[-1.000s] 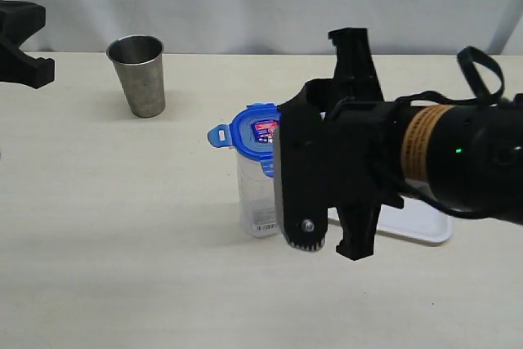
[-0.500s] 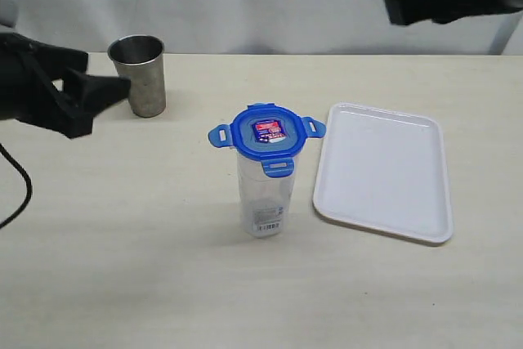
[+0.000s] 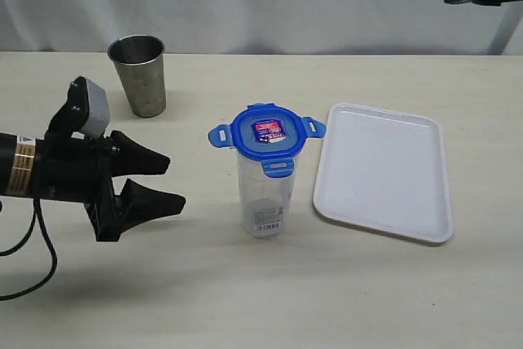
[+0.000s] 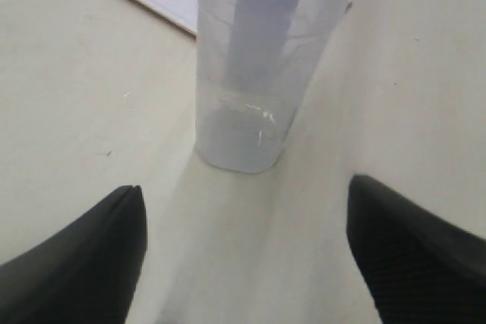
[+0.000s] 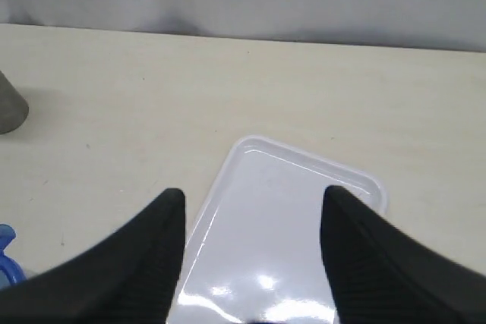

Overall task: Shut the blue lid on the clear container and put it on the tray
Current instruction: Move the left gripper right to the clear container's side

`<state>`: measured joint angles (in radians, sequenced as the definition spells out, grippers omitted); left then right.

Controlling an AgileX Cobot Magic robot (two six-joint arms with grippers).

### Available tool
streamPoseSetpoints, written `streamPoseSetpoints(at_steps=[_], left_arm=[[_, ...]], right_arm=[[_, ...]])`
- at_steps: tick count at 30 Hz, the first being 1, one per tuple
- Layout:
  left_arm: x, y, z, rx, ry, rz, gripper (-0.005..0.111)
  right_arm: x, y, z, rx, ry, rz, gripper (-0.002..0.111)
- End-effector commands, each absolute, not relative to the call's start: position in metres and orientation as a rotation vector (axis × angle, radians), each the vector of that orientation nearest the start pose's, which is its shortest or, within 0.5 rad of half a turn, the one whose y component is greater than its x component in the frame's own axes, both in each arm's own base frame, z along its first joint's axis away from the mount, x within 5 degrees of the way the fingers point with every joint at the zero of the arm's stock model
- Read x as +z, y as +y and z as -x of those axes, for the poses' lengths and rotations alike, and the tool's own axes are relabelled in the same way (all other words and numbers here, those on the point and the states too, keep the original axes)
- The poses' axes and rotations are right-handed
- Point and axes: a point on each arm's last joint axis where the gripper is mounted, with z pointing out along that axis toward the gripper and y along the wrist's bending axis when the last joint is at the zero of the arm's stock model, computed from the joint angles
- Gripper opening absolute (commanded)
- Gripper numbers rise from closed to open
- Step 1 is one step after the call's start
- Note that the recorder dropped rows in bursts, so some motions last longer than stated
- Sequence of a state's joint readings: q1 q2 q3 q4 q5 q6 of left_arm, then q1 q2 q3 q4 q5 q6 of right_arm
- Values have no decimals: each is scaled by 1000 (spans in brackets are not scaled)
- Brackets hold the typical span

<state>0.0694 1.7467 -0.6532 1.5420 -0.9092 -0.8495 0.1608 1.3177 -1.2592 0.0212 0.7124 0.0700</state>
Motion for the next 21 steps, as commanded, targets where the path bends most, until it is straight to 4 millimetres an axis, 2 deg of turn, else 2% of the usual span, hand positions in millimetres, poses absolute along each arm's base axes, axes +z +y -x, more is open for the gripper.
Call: streamPoseSetpoints(at_steps=[1,4,8,9,11,13,15,19,21], left_arm=[[135,-54,-281,-765,1956,-918,69],[135,-53,-283,-735,1932,-941,69],[139,-51,-290,-721,1929,-802,69],[140,-49,-293,-717,1945,-726,73],[138,-47,-295,-702,1979,-680,83],[136,-46,-295,-669,1995,-698,95],[136,-46,-294,-661,1988,-726,101],[136,-47,-293,-668,1982,-748,103],[134,-47,-291,-618,1949,-864,103]], right_arm=[[376,42,-289,188,2270,108,51],[377,42,-289,188,2262,116,51],[378,46,-289,232,2256,143,51],[378,47,-289,237,2254,149,51],[378,47,-289,239,2254,148,51],[378,47,-289,236,2254,155,51],[378,47,-289,233,2250,159,51],[378,47,-289,232,2248,161,51],[378,47,-289,228,2247,169,51]])
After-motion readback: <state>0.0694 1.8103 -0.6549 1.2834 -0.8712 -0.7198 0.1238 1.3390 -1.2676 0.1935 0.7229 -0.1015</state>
